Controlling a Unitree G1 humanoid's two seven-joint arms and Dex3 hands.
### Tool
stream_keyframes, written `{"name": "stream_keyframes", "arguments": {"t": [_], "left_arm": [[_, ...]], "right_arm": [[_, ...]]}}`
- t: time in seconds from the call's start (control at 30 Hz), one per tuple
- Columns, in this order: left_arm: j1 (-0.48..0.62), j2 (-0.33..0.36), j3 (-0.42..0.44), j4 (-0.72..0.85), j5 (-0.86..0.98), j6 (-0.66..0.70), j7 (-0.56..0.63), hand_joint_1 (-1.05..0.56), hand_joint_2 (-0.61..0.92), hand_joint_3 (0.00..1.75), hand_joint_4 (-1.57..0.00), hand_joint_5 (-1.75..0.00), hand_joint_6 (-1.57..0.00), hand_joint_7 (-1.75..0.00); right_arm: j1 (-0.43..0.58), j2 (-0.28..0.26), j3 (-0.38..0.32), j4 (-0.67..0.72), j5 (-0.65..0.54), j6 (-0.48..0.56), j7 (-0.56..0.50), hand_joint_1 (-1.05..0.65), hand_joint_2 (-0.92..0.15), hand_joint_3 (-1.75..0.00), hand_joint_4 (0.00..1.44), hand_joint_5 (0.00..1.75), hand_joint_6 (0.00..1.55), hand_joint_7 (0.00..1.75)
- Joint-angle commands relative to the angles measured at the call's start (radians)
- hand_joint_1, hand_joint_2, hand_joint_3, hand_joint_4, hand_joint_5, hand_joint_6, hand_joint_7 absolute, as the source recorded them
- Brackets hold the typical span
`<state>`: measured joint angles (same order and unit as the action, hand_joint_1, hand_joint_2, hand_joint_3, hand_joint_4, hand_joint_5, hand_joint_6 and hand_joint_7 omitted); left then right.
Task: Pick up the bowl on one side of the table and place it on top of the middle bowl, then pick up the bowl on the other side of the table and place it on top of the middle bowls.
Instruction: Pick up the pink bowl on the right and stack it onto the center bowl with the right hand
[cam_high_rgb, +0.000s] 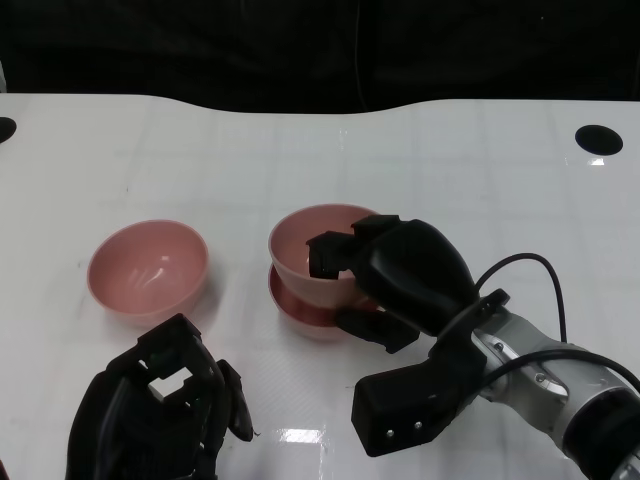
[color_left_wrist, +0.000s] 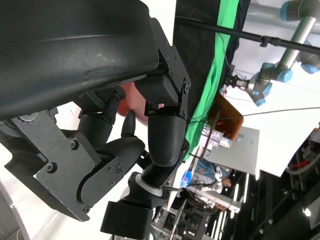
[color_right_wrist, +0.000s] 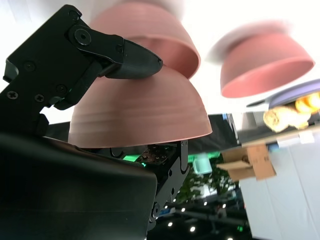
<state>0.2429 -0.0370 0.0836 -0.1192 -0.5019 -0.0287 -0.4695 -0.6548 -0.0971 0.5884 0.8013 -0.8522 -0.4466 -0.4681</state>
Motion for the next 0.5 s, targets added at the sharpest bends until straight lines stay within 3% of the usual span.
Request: {"name": "stream_keyframes", "arguments": {"t": [0.03,0.07,0.1,0.13,0.17,0.23,0.33,0.5], "left_arm": [[0.007,0.003,-0.003,-0.017,0.016,-0.009,0.018,-0.15,0.37,1.42,-0.86,-1.68,-0.81,-1.49],[0.007,0.003,-0.004,-0.02,0.016,-0.006,0.02,-0.15,0.37,1.43,-0.86,-1.68,-0.8,-1.49],[0.007,0.002,-0.005,-0.022,0.013,-0.004,0.019,-0.15,0.37,1.43,-0.85,-1.68,-0.8,-1.49],[0.007,0.001,-0.006,-0.023,0.011,0.0,0.019,-0.15,0.37,1.43,-0.85,-1.68,-0.8,-1.49],[0.006,-0.001,-0.006,-0.025,0.008,0.004,0.021,-0.14,0.37,1.43,-0.85,-1.69,-0.8,-1.5],[0.006,-0.004,-0.007,-0.028,0.008,0.008,0.028,-0.14,0.37,1.42,-0.86,-1.69,-0.81,-1.5],[0.002,-0.005,-0.005,-0.022,0.002,0.009,0.021,-0.14,0.38,1.42,-0.86,-1.69,-0.81,-1.49],[-0.002,-0.003,-0.003,-0.014,0.001,0.001,0.012,-0.15,0.38,1.44,-0.85,-1.7,-0.81,-1.49]], "right_arm": [[-0.034,0.008,0.016,0.036,0.002,-0.006,0.01,-0.24,-0.49,-1.0,0.86,1.71,0.9,1.05],[-0.038,0.009,0.02,0.048,0.004,-0.011,0.019,-0.24,-0.5,-0.99,0.85,1.7,0.94,0.91],[-0.041,0.01,0.023,0.055,0.009,-0.013,0.042,-0.28,-0.52,-0.92,0.85,1.49,0.95,0.74],[-0.043,0.008,0.028,0.055,0.012,-0.008,0.072,-0.36,-0.63,-0.75,0.79,1.11,0.91,0.47],[-0.045,0.003,0.033,0.049,0.013,0.004,0.111,-0.4,-0.75,-0.56,0.76,0.85,0.88,0.29],[-0.047,-0.007,0.042,0.029,0.01,0.025,0.173,-0.55,-0.88,-0.38,0.57,0.49,0.73,0.07],[-0.043,-0.014,0.047,0.007,-0.001,0.047,0.206,-0.68,-0.92,-0.37,0.39,0.31,0.56,0.01],[-0.034,-0.028,0.061,-0.034,-0.028,0.084,0.219,-0.77,-0.92,-0.48,0.2,0.21,0.38,0.0]]}}
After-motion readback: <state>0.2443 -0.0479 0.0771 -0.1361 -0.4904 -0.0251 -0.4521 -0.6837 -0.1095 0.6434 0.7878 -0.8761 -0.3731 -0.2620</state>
